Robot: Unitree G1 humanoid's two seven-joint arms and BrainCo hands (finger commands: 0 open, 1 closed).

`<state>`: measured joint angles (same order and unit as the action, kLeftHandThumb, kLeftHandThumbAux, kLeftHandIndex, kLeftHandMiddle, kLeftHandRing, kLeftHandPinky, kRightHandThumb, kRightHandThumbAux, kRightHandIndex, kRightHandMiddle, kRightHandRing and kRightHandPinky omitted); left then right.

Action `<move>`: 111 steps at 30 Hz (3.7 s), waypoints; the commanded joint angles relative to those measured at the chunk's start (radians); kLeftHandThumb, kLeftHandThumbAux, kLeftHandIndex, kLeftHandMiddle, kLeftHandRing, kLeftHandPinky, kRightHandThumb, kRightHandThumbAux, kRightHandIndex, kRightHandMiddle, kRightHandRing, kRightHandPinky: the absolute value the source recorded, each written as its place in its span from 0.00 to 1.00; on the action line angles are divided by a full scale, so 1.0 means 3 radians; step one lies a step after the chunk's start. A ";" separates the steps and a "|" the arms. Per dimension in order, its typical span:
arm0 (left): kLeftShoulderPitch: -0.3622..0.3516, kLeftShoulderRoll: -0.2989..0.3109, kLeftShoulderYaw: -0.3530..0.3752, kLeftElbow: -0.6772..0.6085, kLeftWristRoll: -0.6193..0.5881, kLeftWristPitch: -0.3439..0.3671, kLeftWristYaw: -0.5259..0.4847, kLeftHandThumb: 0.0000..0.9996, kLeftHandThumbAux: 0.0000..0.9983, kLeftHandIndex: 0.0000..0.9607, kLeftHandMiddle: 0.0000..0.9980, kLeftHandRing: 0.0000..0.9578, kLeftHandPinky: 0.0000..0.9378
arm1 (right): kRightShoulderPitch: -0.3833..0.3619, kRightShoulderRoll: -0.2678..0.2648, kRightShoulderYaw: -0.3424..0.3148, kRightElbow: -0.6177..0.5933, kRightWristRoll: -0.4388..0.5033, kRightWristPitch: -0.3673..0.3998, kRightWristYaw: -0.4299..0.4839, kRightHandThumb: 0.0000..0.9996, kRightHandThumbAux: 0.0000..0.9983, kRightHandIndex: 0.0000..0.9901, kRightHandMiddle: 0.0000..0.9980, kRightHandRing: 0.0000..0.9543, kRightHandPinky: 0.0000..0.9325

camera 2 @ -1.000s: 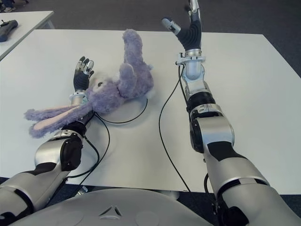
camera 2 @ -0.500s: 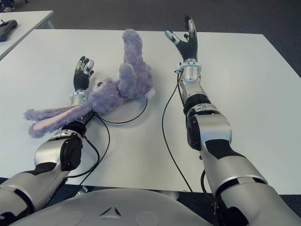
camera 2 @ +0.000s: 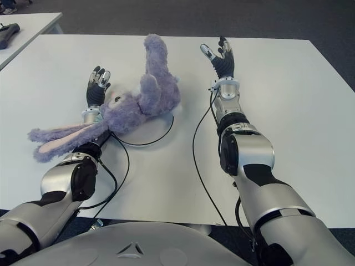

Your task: Put the doll into the plate.

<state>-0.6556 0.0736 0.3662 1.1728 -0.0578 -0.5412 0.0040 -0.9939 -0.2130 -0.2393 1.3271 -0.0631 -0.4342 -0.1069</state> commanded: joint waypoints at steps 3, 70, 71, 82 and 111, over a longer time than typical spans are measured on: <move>0.0800 -0.0244 0.0018 0.0519 -0.0035 0.0236 0.0066 0.00 0.49 0.08 0.09 0.08 0.09 | 0.0155 0.0143 -0.0197 0.0112 0.0178 0.0301 0.0179 0.00 0.57 0.00 0.02 0.00 0.00; 0.0882 -0.0165 0.0052 0.0476 -0.0081 0.0184 -0.0045 0.00 0.48 0.09 0.10 0.08 0.08 | 0.1067 0.0943 -0.0596 0.0078 0.0401 -0.0116 0.0792 0.00 0.73 0.12 0.13 0.12 0.13; 0.0890 -0.0160 0.0044 0.0474 -0.0074 0.0176 -0.0050 0.00 0.48 0.09 0.10 0.08 0.08 | 0.1092 0.0958 -0.0589 0.0079 0.0394 -0.0134 0.0792 0.00 0.74 0.12 0.14 0.12 0.13; 0.0946 -0.0129 0.0017 0.0464 -0.0051 0.0108 -0.0088 0.00 0.48 0.09 0.10 0.08 0.09 | 0.1360 0.1076 -0.0487 0.0097 0.0281 -0.0243 0.0657 0.03 0.84 0.18 0.21 0.19 0.21; 0.1004 -0.0135 0.0027 0.0436 -0.0071 0.0003 -0.0127 0.00 0.51 0.09 0.10 0.09 0.10 | 0.1549 0.1095 0.0037 0.0094 -0.0098 -0.0323 -0.0055 0.13 0.89 0.28 0.35 0.38 0.37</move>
<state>-0.6396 0.1038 0.3697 1.1726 -0.0594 -0.5574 -0.0092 -0.7624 0.0706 -0.2794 1.2474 -0.0296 -0.5703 -0.0451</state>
